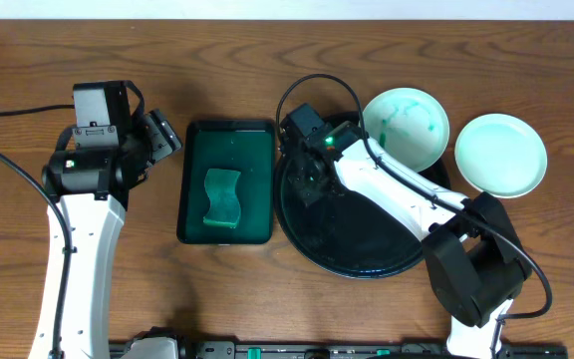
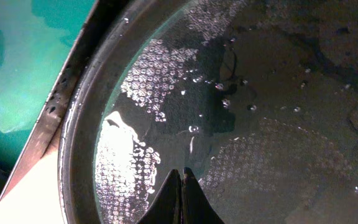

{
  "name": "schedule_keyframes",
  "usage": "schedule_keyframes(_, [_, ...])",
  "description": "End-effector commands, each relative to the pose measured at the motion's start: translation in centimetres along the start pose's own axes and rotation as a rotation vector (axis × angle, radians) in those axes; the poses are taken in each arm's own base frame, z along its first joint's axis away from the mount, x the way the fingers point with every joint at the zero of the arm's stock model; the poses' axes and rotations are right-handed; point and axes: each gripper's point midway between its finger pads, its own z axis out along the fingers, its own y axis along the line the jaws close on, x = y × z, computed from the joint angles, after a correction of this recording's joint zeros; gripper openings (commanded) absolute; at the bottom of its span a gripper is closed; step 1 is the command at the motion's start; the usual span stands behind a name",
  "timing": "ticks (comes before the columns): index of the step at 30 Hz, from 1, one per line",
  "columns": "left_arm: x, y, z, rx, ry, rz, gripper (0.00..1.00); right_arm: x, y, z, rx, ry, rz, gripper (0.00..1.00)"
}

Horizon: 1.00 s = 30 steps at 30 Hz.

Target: Clean dirty plates on tray and stack at the side

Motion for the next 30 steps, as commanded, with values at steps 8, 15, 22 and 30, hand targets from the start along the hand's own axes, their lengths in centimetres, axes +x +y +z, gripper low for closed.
schedule_keyframes(8, [-0.5, 0.1, -0.3, -0.005, -0.015, -0.004, 0.8, 0.4, 0.2, -0.8, 0.017, 0.001, 0.012, 0.13])
schedule_keyframes(15, [-0.5, 0.1, -0.3, -0.005, -0.015, -0.004, 0.8, -1.4, -1.2, -2.4, 0.022, -0.054, 0.017, 0.36])
schedule_keyframes(22, [-0.5, 0.1, -0.3, -0.005, -0.015, -0.004, 0.8, -2.6, -9.7, -7.8, 0.066, -0.124, 0.229, 0.46])
schedule_keyframes(30, [-0.5, 0.1, -0.3, -0.005, -0.015, -0.004, 0.8, 1.0, -23.1, -10.3, 0.138, -0.172, 0.549, 0.49])
